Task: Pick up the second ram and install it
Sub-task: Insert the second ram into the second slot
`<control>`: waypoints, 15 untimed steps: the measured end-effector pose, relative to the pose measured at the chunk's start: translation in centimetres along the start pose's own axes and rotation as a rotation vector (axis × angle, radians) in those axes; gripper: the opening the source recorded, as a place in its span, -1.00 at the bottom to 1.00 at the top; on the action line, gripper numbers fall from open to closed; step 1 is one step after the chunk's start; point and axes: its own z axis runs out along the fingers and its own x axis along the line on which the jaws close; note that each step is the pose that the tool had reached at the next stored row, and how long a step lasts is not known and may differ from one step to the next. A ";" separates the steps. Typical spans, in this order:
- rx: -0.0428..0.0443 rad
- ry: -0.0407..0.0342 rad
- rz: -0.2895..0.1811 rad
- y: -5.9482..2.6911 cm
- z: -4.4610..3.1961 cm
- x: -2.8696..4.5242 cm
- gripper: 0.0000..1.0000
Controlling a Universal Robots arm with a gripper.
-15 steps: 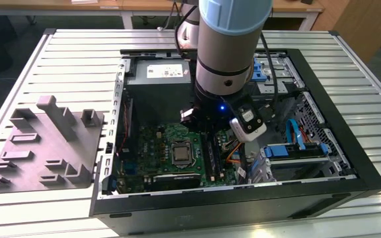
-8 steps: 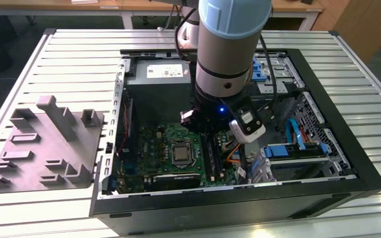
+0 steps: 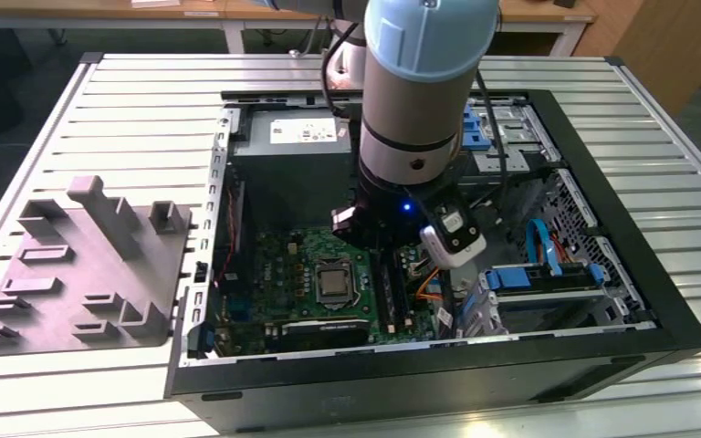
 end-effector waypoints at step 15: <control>-0.0284 -0.0005 0.000 -0.16 0.08 0.02 -0.76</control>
